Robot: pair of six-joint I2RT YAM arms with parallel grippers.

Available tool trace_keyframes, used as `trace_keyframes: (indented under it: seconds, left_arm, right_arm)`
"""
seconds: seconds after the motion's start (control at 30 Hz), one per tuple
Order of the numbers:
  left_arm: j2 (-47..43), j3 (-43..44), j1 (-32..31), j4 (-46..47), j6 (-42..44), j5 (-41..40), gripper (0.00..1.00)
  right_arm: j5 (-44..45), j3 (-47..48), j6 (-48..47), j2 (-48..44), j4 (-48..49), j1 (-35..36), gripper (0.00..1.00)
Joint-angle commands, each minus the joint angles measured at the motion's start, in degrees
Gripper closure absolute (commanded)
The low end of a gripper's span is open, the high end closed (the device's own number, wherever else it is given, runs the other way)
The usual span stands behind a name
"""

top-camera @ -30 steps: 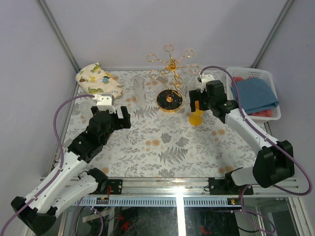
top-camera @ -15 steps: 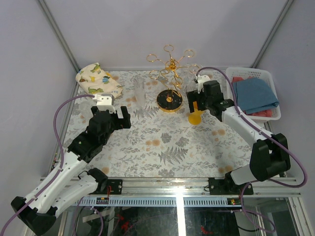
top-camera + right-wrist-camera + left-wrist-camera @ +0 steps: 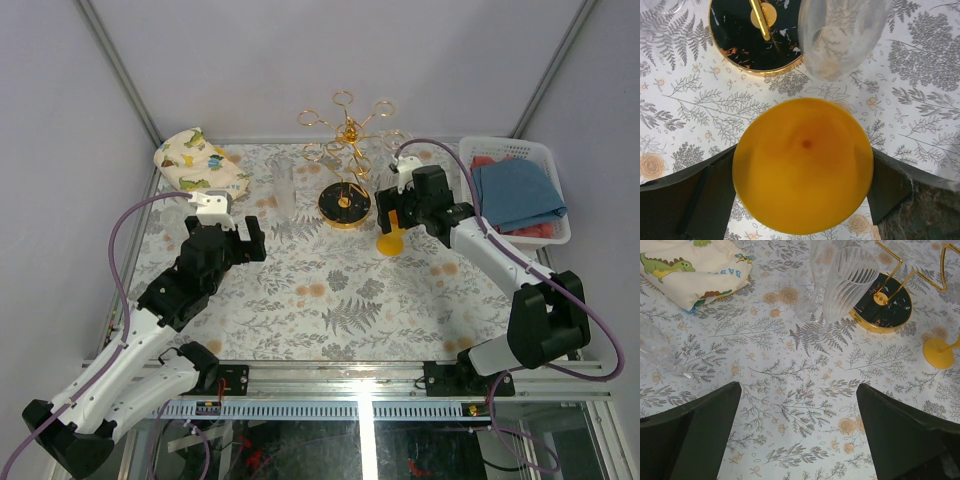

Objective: Place the wine glass upside down on the wine glass rack
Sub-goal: Move the wine glass to the center of the board.

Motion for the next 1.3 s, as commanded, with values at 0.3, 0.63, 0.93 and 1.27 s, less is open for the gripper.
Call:
trace_keyframes:
  seconds: [0.3, 0.63, 0.93, 1.27]
  left_arm:
    - [-0.3, -0.6, 0.4, -0.1, -0.2, 0.5, 0.0]
    - [-0.2, -0.6, 0.4, -0.2, -0.3, 0.6, 0.0]
    - [-0.3, -0.6, 0.4, -0.2, -0.3, 0.6, 0.0]
    - [-0.1, -0.6, 0.4, -0.1, -0.3, 0.6, 0.0]
  right_arm:
    - [-2.2, -2.5, -1.2, -5.4, 0.6, 6.1, 0.0]
    - [-1.7, -2.9, -1.3, -6.1, 0.9, 11.8, 0.0]
    - [-0.1, -1.9, 0.5, -3.9, 2.1, 19.8, 0.0]
    - [3.1, 1.2, 2.9, 0.8, 3.0, 29.7, 0.0]
